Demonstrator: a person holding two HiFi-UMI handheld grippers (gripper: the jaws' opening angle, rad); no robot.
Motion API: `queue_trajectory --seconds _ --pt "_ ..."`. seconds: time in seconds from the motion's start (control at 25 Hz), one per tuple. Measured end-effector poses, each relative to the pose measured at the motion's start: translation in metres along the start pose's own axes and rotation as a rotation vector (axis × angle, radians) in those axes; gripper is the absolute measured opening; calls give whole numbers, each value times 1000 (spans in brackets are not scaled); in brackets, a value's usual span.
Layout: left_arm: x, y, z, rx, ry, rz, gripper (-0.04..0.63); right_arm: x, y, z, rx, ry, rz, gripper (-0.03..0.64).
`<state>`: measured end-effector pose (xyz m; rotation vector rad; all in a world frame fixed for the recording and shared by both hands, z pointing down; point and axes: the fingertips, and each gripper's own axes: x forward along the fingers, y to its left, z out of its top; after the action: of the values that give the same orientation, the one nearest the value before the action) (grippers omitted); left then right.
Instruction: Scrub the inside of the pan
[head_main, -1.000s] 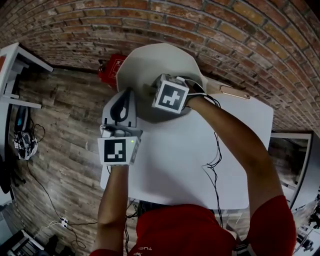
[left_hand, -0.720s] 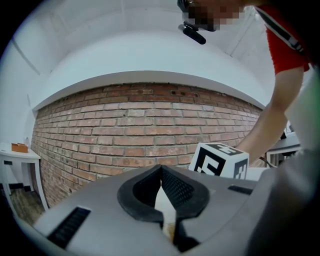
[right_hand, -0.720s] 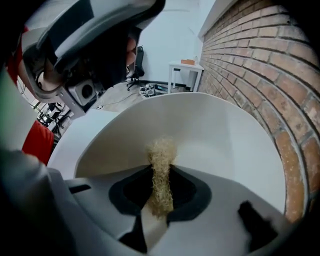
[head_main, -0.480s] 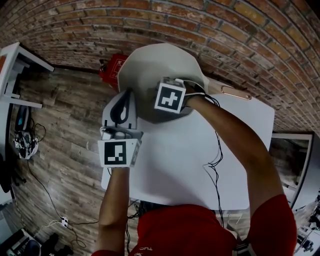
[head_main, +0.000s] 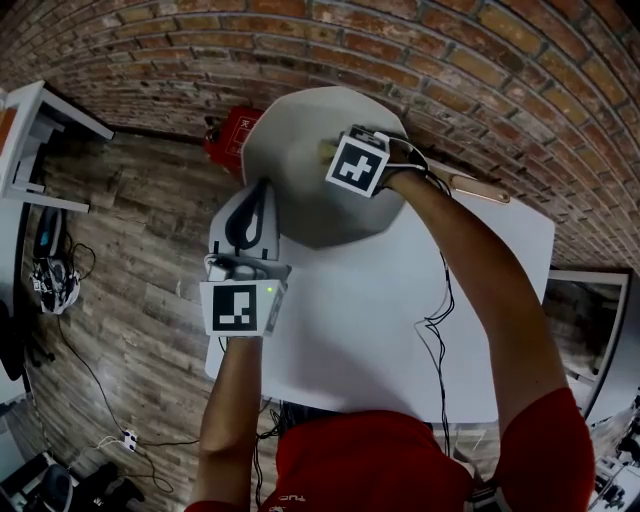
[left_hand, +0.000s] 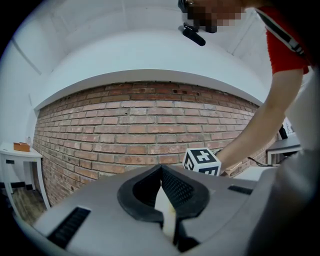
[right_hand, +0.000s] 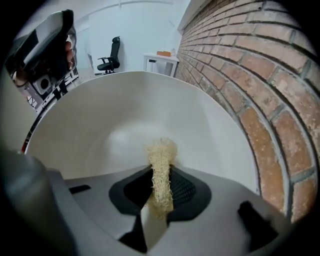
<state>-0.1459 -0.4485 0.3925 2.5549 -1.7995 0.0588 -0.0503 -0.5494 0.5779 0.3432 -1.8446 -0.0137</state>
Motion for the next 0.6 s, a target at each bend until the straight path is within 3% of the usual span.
queue_trajectory --seconds 0.12,0.24,0.36,0.6 --pt "0 -1 -1 -4 6 -2 14 -5 -9 1 0 -21 -38 87" --pt "0 -3 -2 2 6 -11 14 -21 1 8 -21 -58 -18 87" --pt "2 -4 5 -6 -14 -11 14 -38 36 18 -72 -93 88 87" --pt "1 -6 3 -7 -12 -20 14 -44 90 8 -212 -30 221 87"
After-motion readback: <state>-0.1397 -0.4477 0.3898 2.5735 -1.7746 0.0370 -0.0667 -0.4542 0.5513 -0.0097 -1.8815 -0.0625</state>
